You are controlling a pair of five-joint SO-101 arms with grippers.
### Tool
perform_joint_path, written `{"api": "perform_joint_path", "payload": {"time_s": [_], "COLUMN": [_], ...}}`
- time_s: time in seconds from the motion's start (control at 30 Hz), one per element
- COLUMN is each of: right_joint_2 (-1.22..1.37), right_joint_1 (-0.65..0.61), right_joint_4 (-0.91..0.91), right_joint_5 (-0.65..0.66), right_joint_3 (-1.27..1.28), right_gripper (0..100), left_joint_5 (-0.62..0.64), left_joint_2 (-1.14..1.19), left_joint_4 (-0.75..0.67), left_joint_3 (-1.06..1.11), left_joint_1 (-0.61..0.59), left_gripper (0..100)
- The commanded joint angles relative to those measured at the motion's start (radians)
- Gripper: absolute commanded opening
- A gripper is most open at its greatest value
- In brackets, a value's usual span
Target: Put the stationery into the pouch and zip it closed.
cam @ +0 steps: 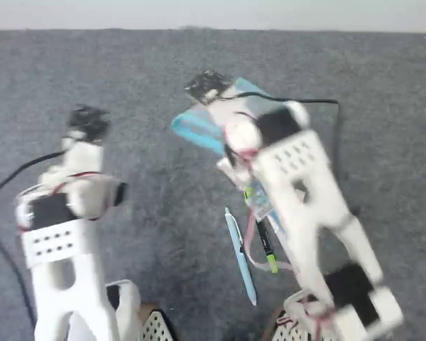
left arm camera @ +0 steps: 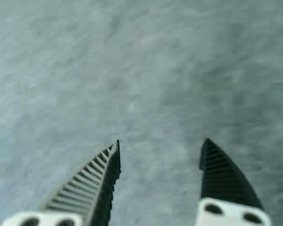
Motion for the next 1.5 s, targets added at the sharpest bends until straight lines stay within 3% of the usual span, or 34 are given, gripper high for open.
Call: {"api": "perform_joint_path", "payload": {"time_s": [0.0, 0.2, 0.37, 0.63, 1.23, 1.3, 1.47], "right_joint_2": [-0.314, -0.553, -0.676, -0.757, -0.765, -0.765, -0.765], "right_joint_1": [0.031, 0.031, 0.031, 0.03, 0.027, 0.008, -0.03], "right_joint_4": [-0.004, -0.105, -0.081, -0.016, 0.005, 0.005, 0.007], "right_joint_5": [0.109, 0.123, 0.15, 0.149, 0.158, 0.158, 0.157], "right_joint_3": [0.137, 0.446, 0.534, 0.539, 0.539, 0.539, 0.54], "right_gripper": [0.6, 0.6, 0.6, 0.6, 0.6, 0.6, 0.9], "left_joint_5": [0.138, 0.193, 0.245, 0.247, 0.273, 0.272, 0.292], "left_joint_2": [-0.028, -0.269, -0.373, -0.339, -0.043, -0.025, -0.023], "left_joint_4": [0.0, 0.008, -0.014, -0.172, -0.445, -0.456, -0.486], "left_joint_3": [-0.068, -0.056, -0.012, 0.136, 0.147, 0.147, 0.185], "left_joint_1": [0.279, 0.43, 0.463, 0.496, 0.508, 0.516, 0.577], "left_gripper": [29, 29, 31, 31, 31, 27, 3]}}
